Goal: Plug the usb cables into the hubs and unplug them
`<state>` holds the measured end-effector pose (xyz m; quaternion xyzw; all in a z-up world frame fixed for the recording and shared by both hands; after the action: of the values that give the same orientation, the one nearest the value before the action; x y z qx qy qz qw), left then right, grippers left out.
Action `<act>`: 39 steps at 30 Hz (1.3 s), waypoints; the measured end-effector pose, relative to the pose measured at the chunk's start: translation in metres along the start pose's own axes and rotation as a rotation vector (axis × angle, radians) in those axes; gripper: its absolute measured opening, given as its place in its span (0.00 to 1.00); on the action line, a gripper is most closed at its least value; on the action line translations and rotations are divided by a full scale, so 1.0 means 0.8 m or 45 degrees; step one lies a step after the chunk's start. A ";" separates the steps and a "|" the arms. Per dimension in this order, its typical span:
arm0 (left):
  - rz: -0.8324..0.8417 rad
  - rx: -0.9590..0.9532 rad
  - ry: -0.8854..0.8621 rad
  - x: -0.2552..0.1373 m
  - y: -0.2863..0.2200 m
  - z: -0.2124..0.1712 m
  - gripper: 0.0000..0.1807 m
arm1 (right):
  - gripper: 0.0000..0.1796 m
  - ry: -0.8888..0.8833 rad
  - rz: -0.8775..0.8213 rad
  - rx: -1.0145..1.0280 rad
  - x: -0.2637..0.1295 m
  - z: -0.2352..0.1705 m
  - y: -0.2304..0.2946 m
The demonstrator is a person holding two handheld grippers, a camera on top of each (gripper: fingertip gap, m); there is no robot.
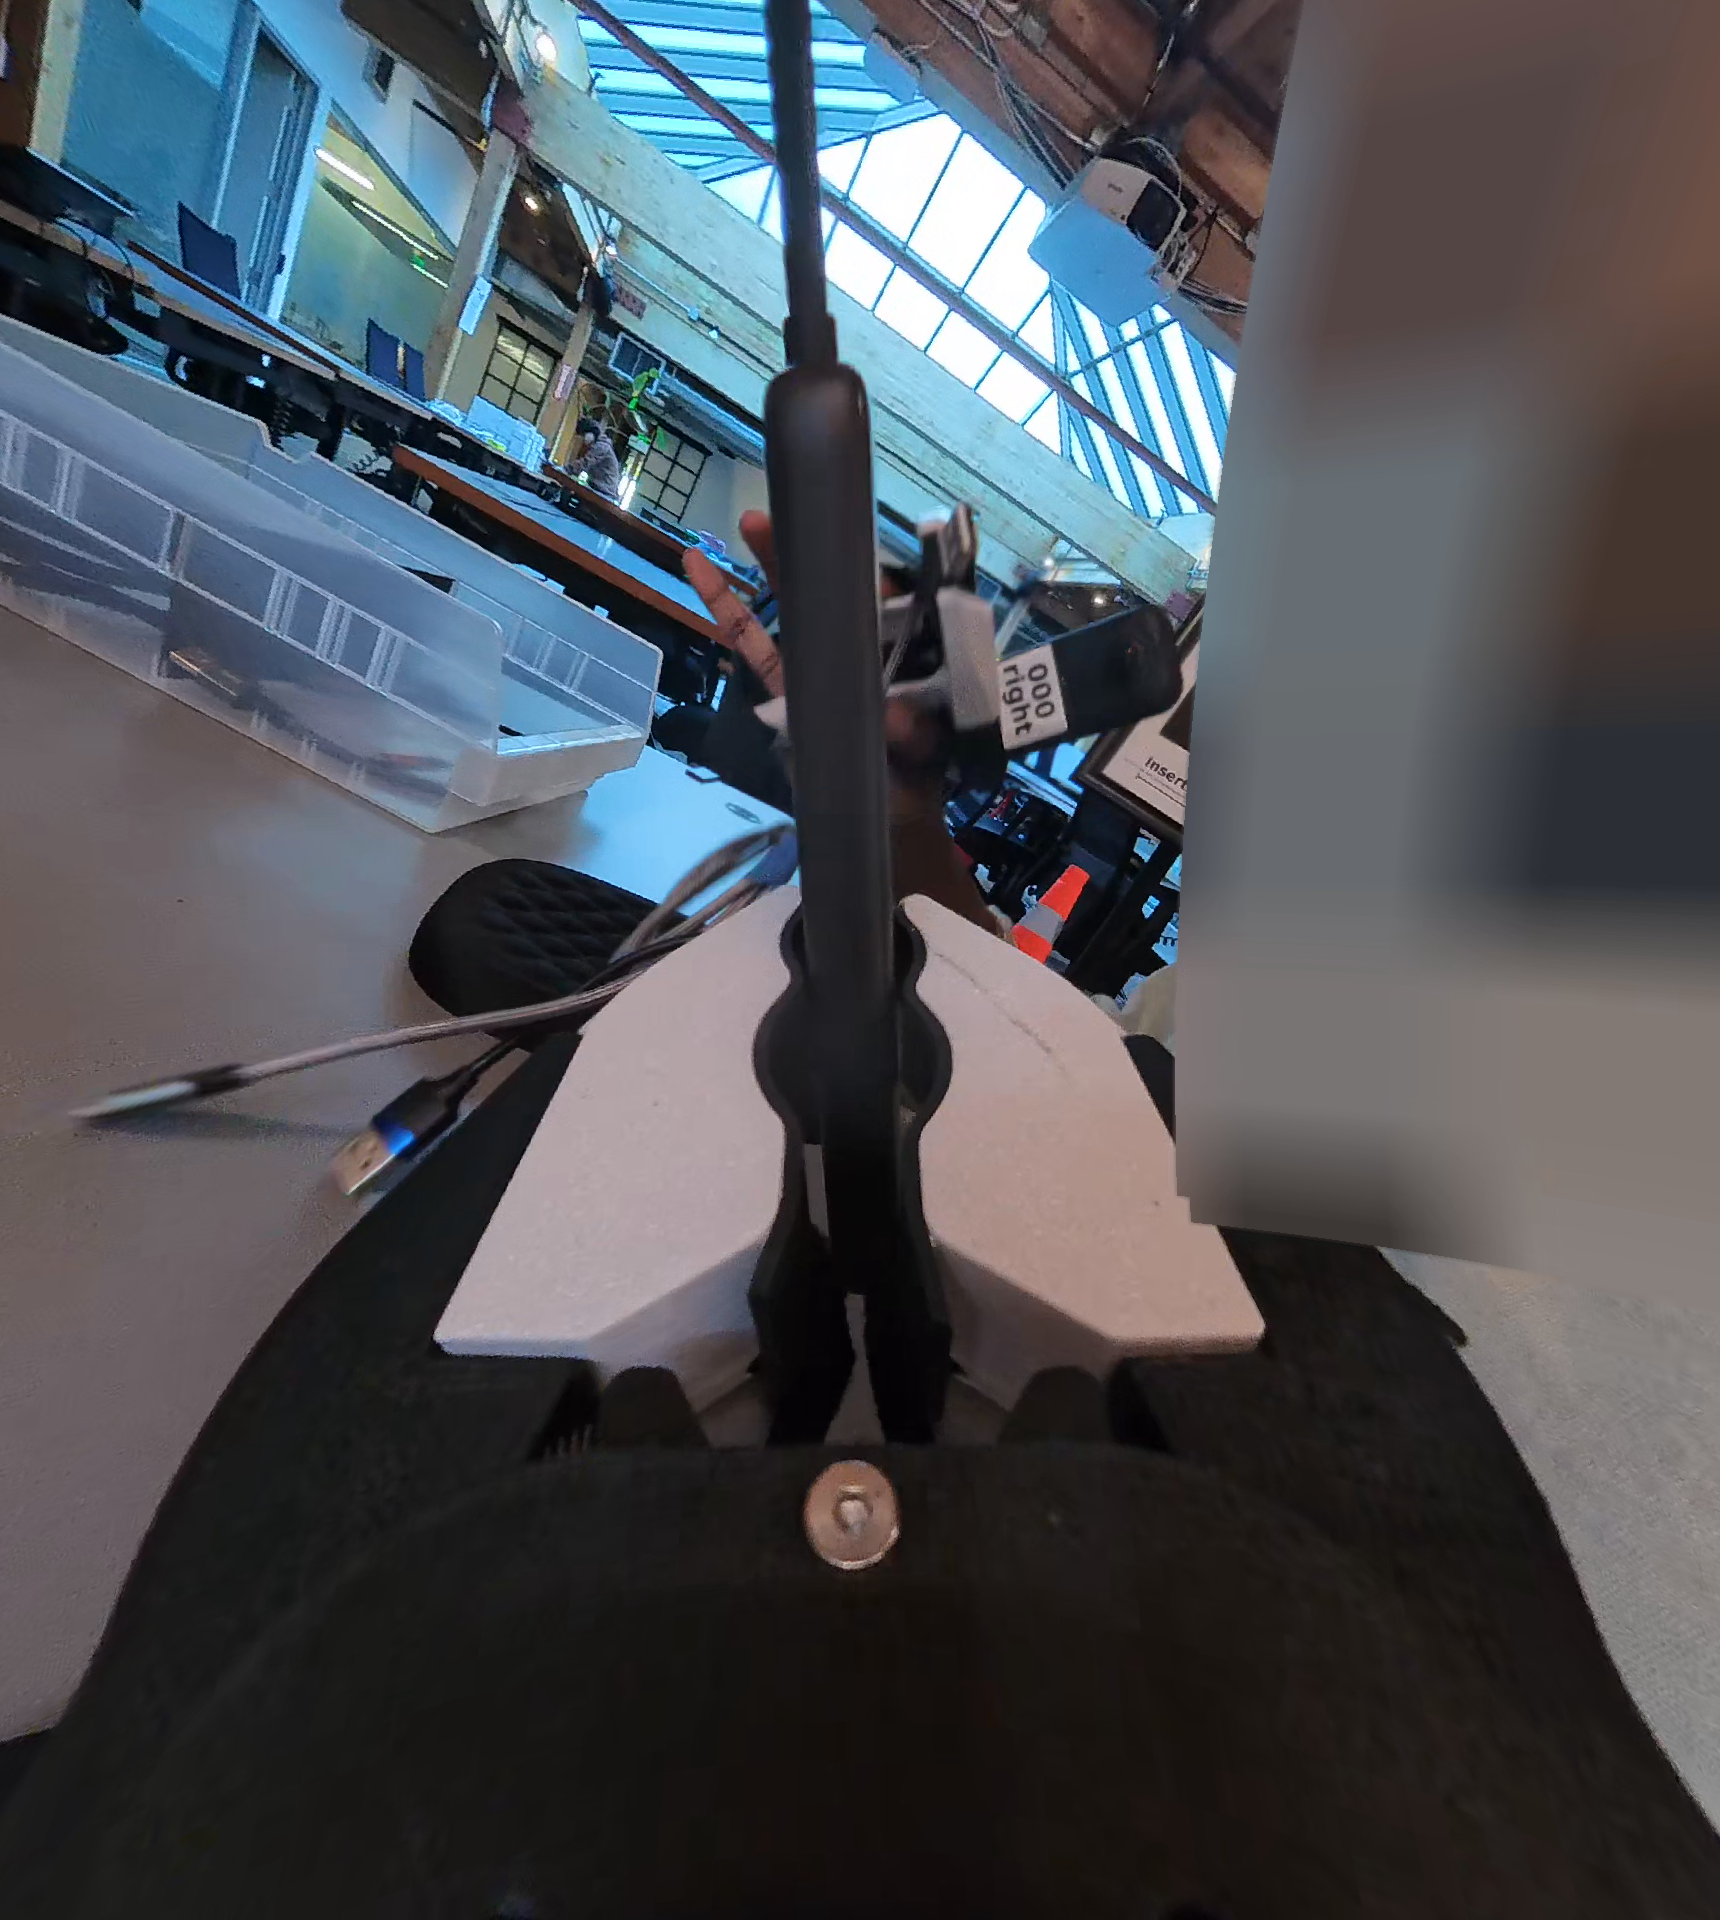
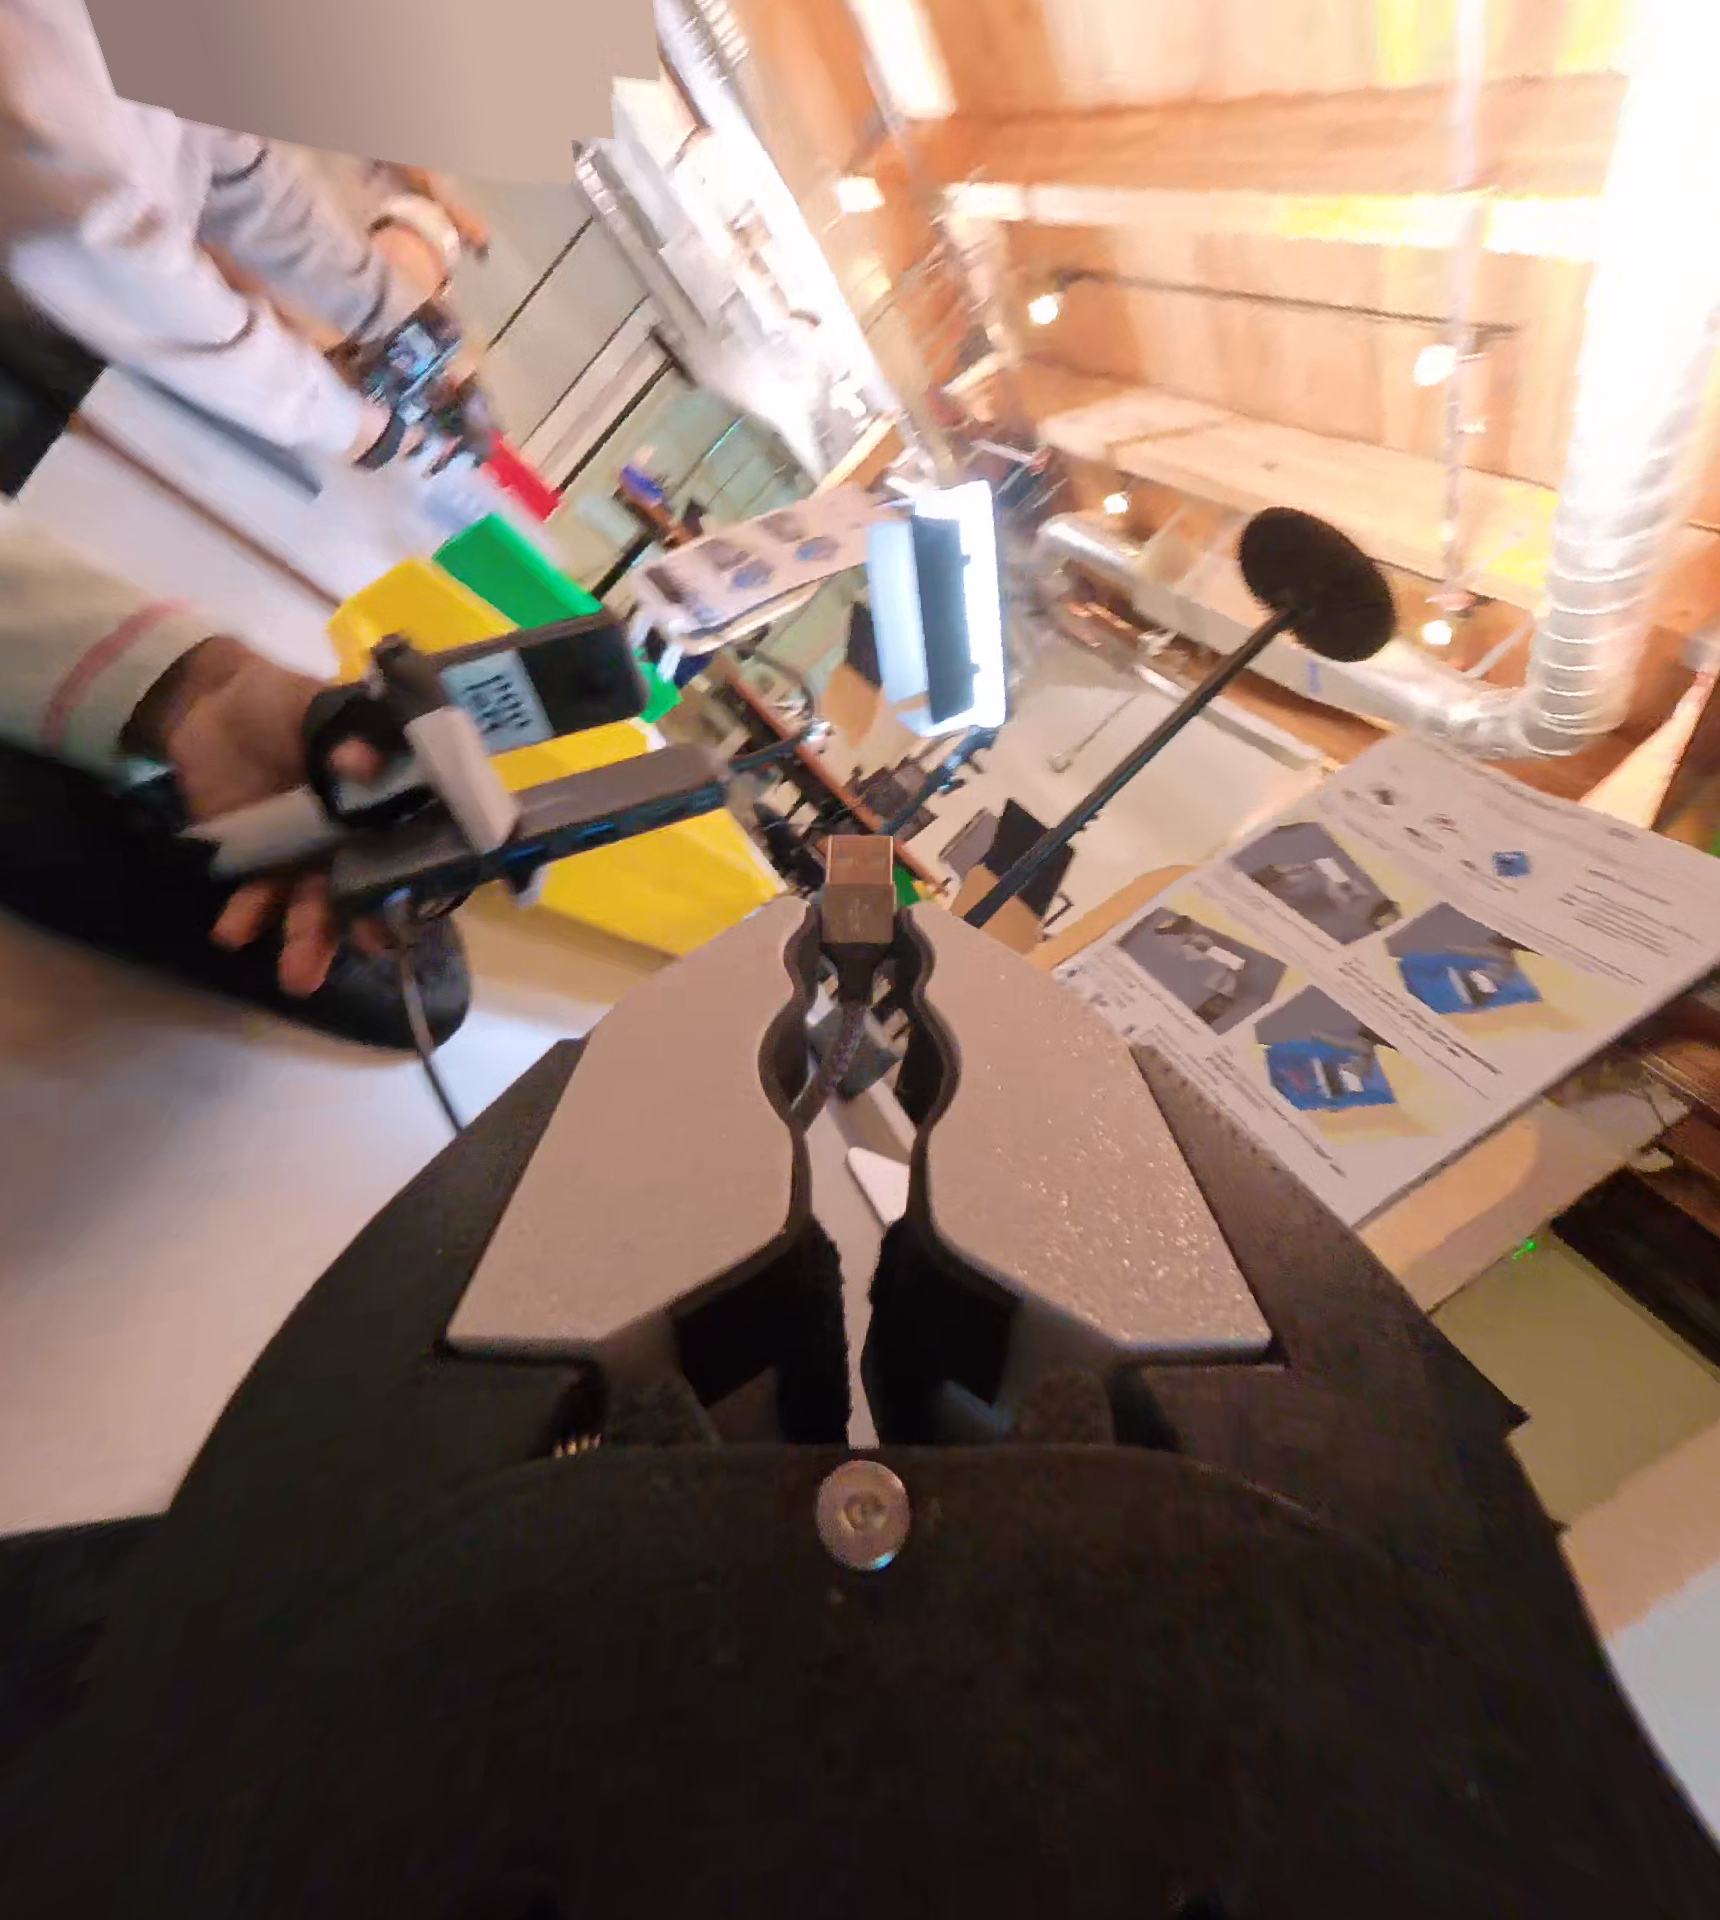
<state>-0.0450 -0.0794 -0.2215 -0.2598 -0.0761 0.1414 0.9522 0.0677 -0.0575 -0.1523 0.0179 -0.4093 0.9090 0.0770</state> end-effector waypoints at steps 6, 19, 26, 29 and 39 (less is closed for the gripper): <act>0.027 -0.002 0.001 0.001 0.002 -0.001 0.07 | 0.08 0.152 -0.286 0.009 -0.055 0.019 -0.108; 0.036 0.017 0.022 0.002 0.002 -0.005 0.07 | 0.07 0.241 -0.882 -0.052 -0.167 0.028 -0.275; 0.029 0.030 0.038 0.004 0.001 -0.007 0.07 | 0.08 0.366 -0.915 -0.118 -0.185 -0.059 -0.278; 0.022 0.027 0.043 0.004 0.000 -0.008 0.07 | 0.08 0.326 -0.898 -0.117 -0.185 -0.088 -0.268; 0.014 0.028 0.050 0.004 0.000 -0.009 0.07 | 0.08 0.181 -0.879 -0.269 -0.178 -0.084 -0.294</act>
<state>-0.0402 -0.0818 -0.2270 -0.2525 -0.0544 0.1423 0.9555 0.2467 0.1285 -0.0359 0.0836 -0.4645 0.7811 0.4088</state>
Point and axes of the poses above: each gripper's, where its closed fingertips meet, x out along the fingers, z out of its top, y = z × x across the jaws, the point moved 1 cm from there along -x, back along the fingers, and after that the axes turned 13 degrees about z, right-handed, at the moved point
